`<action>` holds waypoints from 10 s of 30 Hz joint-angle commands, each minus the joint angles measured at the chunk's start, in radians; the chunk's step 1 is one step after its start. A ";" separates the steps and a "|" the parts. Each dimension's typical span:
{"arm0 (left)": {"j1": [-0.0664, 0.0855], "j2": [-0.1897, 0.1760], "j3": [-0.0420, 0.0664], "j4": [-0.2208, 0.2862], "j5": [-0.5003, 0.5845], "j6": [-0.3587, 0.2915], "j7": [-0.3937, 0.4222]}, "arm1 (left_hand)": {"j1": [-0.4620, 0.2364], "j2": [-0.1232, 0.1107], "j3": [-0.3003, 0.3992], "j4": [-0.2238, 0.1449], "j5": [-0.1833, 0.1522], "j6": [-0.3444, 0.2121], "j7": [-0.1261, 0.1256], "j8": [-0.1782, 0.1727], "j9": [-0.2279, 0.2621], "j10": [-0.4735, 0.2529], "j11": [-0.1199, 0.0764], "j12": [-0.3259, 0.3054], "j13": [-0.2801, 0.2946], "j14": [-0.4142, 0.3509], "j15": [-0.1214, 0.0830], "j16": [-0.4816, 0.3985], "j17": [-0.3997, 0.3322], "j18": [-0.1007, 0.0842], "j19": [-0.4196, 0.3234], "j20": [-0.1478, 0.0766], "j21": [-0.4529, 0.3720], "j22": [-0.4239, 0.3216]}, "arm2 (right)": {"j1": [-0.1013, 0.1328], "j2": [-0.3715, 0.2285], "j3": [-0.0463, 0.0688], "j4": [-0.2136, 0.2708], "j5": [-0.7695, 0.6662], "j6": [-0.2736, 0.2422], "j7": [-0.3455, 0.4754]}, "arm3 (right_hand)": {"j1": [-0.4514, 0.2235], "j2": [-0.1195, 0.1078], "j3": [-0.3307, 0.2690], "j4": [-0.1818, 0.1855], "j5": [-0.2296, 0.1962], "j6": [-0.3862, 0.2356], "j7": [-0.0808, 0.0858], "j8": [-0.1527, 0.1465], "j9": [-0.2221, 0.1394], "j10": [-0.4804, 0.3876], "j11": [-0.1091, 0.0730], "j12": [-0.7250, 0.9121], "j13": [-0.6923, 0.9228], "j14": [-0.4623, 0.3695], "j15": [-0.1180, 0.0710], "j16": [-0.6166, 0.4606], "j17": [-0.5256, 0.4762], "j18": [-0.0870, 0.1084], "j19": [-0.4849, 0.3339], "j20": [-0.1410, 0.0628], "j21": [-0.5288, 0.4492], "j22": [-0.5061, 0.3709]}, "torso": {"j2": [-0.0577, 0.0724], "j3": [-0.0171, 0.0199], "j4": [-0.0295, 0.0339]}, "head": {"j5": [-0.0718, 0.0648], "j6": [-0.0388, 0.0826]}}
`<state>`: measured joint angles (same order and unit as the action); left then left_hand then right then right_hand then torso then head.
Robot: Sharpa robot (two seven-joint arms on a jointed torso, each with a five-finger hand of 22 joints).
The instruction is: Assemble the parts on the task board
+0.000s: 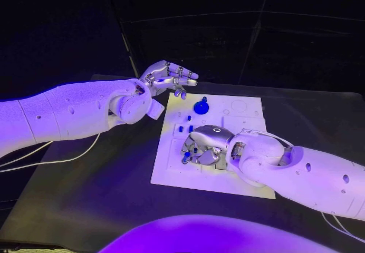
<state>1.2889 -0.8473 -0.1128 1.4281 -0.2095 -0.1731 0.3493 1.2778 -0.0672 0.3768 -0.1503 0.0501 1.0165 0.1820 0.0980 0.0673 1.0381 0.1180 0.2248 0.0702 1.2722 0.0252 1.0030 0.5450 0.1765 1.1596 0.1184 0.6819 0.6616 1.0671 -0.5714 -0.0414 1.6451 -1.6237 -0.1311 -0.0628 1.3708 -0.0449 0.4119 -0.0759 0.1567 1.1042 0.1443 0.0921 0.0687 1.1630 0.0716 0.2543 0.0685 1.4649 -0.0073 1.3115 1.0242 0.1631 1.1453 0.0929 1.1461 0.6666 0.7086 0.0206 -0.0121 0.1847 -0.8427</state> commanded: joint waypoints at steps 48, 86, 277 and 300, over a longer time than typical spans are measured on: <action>0.001 -0.005 0.000 0.003 0.003 0.015 0.007 | -0.002 0.006 -0.002 0.007 -0.002 -0.009 0.003 -0.007 -0.001 -0.012 -0.001 0.006 -0.001 -0.009 0.000 -0.003 -0.004 0.006 -0.004 0.005 -0.005 -0.003 | -0.013 -0.011 -0.005 0.018 -0.030 -0.092 0.019 | -0.066 -0.078 -0.077 0.018 0.034 -0.154 0.031 -0.024 0.000 -0.177 0.042 -0.054 0.002 -0.019 0.031 -0.078 -0.132 0.023 -0.097 0.034 -0.104 -0.157 | -0.001 0.0003 -0.0002 | -0.001 -0.001; 0.001 -0.024 0.000 0.007 0.003 0.014 0.006 | -0.001 0.006 -0.002 0.007 -0.002 -0.009 0.003 -0.006 -0.001 -0.013 -0.001 0.006 -0.001 -0.009 0.000 -0.003 -0.005 0.006 -0.003 0.005 -0.006 -0.003 | 0.074 -0.519 -0.013 0.195 0.282 -0.178 -0.311 | -0.147 -0.038 -0.421 0.213 0.086 -0.107 -0.035 0.167 0.076 0.205 -0.044 1.022 1.078 0.075 -0.037 0.200 0.377 -0.032 0.105 -0.029 0.087 0.165 | -0.026 -0.0047 -0.0225 | -0.172 0.054; 0.001 -0.041 0.000 0.016 0.003 0.018 0.005 | -0.004 0.007 -0.007 0.010 -0.002 -0.015 0.005 -0.007 0.000 -0.023 0.001 0.013 0.000 -0.012 0.002 -0.003 -0.011 0.006 -0.002 0.007 -0.011 -0.008 | -0.026 -0.351 -0.023 0.228 0.232 -0.215 -0.325 | -0.037 0.071 -0.657 0.231 0.038 -0.103 -0.087 0.378 0.301 0.244 -0.089 0.988 1.192 0.078 -0.074 0.199 0.406 -0.032 0.107 -0.064 0.070 0.159 | -0.025 -0.0053 -0.0204 | -0.156 0.033; 0.001 -0.040 -0.001 0.014 0.003 0.018 0.005 | -0.004 0.007 -0.007 0.010 -0.002 -0.015 0.005 -0.007 0.000 -0.023 0.001 0.013 0.000 -0.012 0.002 -0.003 -0.011 0.006 -0.002 0.007 -0.011 -0.008 | -0.025 -0.565 -0.024 0.242 0.184 -0.249 -0.379 | -0.056 0.087 -0.670 0.238 0.081 -0.155 -0.053 0.303 0.268 0.236 -0.059 0.983 1.194 0.076 -0.047 0.192 0.394 -0.028 0.097 -0.037 0.059 0.143 | -0.030 -0.0083 -0.0303 | -0.206 0.043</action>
<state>1.2882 -0.8871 -0.1139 1.4421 -0.2091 -0.1657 0.3474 1.2778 -0.0672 0.3713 -0.1448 0.0501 1.0057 0.1857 0.0980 0.0676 1.0237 0.1179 0.2325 0.0702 1.2686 0.0289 1.0030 0.5355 0.1763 1.1596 0.1184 0.6739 0.6551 1.0414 -1.1329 -0.0654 1.8845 -1.3993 -0.3784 -0.4240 1.3246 0.0446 -0.2516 0.1624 0.2328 0.9412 0.0900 0.3947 0.3373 1.4004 0.0129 1.2422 1.2653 1.4668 -0.0588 1.5103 1.3074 0.1399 1.2400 0.0482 1.2078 0.8082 0.6797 0.0120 -0.0403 -0.0159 -0.8002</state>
